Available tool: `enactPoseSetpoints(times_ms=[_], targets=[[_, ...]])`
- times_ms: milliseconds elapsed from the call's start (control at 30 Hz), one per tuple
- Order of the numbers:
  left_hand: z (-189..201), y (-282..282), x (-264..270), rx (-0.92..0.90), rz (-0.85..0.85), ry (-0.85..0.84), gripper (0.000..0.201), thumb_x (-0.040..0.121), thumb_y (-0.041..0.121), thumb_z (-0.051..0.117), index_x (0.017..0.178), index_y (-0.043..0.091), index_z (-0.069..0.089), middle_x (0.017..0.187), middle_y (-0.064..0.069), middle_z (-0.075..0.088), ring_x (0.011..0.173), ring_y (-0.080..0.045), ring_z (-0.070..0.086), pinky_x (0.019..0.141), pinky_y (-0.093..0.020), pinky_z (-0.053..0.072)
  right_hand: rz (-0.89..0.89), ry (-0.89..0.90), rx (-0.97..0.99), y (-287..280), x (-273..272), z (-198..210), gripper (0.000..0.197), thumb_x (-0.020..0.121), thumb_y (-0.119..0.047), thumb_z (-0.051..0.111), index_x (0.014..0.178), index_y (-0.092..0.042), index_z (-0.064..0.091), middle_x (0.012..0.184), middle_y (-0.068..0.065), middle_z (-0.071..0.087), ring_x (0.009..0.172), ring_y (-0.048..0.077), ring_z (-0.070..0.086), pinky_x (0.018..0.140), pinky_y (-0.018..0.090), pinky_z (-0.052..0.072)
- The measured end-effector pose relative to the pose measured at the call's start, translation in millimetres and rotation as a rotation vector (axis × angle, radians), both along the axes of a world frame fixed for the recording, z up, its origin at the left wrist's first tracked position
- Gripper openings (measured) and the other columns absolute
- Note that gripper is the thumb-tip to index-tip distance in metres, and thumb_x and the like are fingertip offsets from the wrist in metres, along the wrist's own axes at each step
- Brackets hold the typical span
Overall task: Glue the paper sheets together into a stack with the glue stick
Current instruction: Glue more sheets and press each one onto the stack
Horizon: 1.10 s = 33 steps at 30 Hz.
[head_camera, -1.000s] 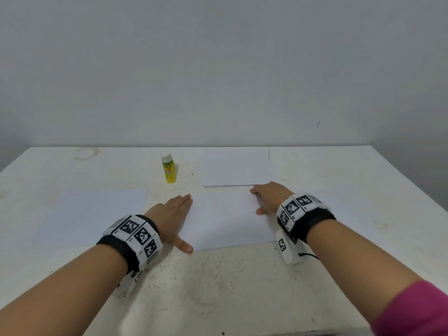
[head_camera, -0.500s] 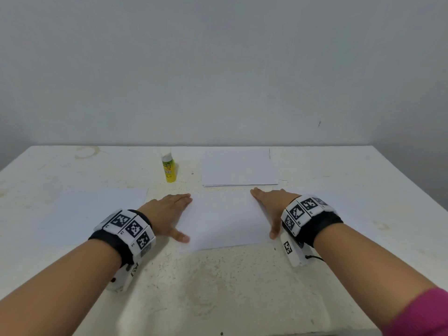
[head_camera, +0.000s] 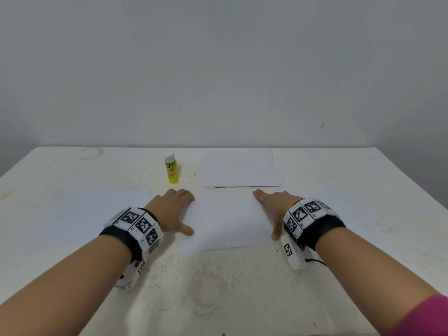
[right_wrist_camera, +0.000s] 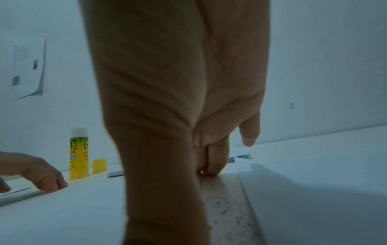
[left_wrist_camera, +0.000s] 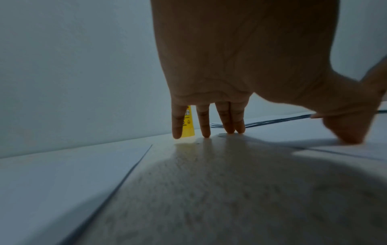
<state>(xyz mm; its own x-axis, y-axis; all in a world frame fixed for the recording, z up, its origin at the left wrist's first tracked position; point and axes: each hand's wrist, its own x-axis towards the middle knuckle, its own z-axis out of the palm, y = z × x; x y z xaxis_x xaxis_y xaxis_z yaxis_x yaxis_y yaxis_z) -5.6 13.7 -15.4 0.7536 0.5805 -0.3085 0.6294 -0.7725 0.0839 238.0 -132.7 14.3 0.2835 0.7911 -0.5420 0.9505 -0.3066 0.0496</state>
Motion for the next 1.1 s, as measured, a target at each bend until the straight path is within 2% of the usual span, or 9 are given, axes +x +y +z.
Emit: enactPoseSetpoints(times_ms=[167,333,433,533,633,767,900,1000,1100], targets=[[-0.7,-9.0,-9.5,-0.042,-0.037,0.198,0.139,0.046,0.087,0.056,0.153,0.02,-0.003,0.16,0.009,-0.007,0.147,-0.018,0.0,0.113,-0.058,0.019,0.001,-0.018,-0.001,1.3,-0.1,-1.6,0.125,0.067,-0.022,0.087,0.153,-0.019,-0.004,0.151,0.005,0.034,0.14,0.032,0.029,0.113,0.046,0.023],[-2.0,-10.3,-8.1,-0.051,-0.07,0.243,0.133,0.063,0.075,0.066,0.152,0.015,-0.015,0.159,0.004,-0.019,0.147,-0.019,-0.017,0.115,-0.06,0.006,-0.014,-0.011,0.014,4.6,1.4,-8.1,0.136,0.056,-0.027,0.092,0.152,-0.024,-0.003,0.158,0.008,0.012,0.144,0.04,0.015,0.113,0.053,0.022],[-4.9,-9.6,-8.6,-0.088,-0.045,0.291,0.136,0.066,0.075,0.063,0.148,0.008,-0.024,0.156,-0.003,-0.028,0.145,-0.019,-0.023,0.115,-0.06,0.002,0.0,0.025,0.013,7.5,4.9,-6.6,0.145,0.052,-0.031,0.093,0.152,-0.017,-0.01,0.161,0.005,0.002,0.146,0.03,0.015,0.115,0.045,0.019],[-3.9,-9.5,-9.6,-0.127,0.005,0.304,0.141,0.062,0.076,0.062,0.146,0.005,-0.026,0.155,-0.007,-0.03,0.145,-0.019,-0.022,0.116,-0.058,0.003,-0.05,0.086,0.022,8.6,6.0,-3.1,0.151,0.049,-0.027,0.095,0.151,-0.018,-0.017,0.156,0.008,0.025,0.141,0.03,0.03,0.111,0.044,0.031],[-0.1,-10.9,-6.1,-0.131,0.006,0.321,0.141,0.064,0.074,0.065,0.146,0.004,-0.025,0.156,-0.008,-0.028,0.146,-0.019,-0.019,0.117,-0.055,0.003,-0.07,0.087,0.042,7.9,5.9,-4.5,0.153,0.049,-0.024,0.095,0.149,-0.023,-0.021,0.143,0.013,0.045,0.139,0.033,0.031,0.108,0.046,0.036],[1.1,-11.7,-5.0,-0.132,0.016,0.322,0.14,0.065,0.072,0.067,0.146,0.003,-0.024,0.156,-0.008,-0.027,0.146,-0.019,-0.017,0.118,-0.055,0.006,-0.061,0.1,0.102,5.2,5.4,-6.2,0.153,0.05,-0.021,0.095,0.149,-0.025,-0.022,0.142,0.016,0.044,0.142,0.037,0.023,0.111,0.045,0.032],[2.2,-12.7,-5.2,-0.143,0.026,0.316,0.14,0.065,0.071,0.068,0.147,0.004,-0.024,0.156,-0.008,-0.027,0.146,-0.019,-0.018,0.117,-0.054,0.007,-0.044,0.106,0.107,3.2,6.8,-7.2,0.151,0.053,-0.024,0.093,0.148,-0.025,-0.024,0.149,0.008,0.039,0.145,0.039,0.006,0.116,0.046,0.015],[1.7,-13.3,-5.9,-0.143,0.029,0.312,0.14,0.065,0.071,0.068,0.147,0.004,-0.024,0.157,-0.007,-0.027,0.146,-0.019,-0.018,0.117,-0.054,0.007,-0.063,0.145,0.116,3.1,4.8,-6.1,0.149,0.053,-0.02,0.093,0.149,-0.028,-0.021,0.152,0.008,0.036,0.146,0.038,-0.003,0.116,0.049,0.018],[2.0,-14.0,-5.8,-0.138,0.029,0.304,0.14,0.065,0.072,0.067,0.147,0.004,-0.024,0.157,-0.007,-0.027,0.146,-0.019,-0.017,0.117,-0.054,0.008,-0.075,0.199,0.148,-0.1,6.6,-5.6,0.149,0.052,-0.015,0.093,0.15,-0.029,-0.019,0.149,0.006,0.04,0.145,0.033,0.018,0.113,0.044,0.029]])
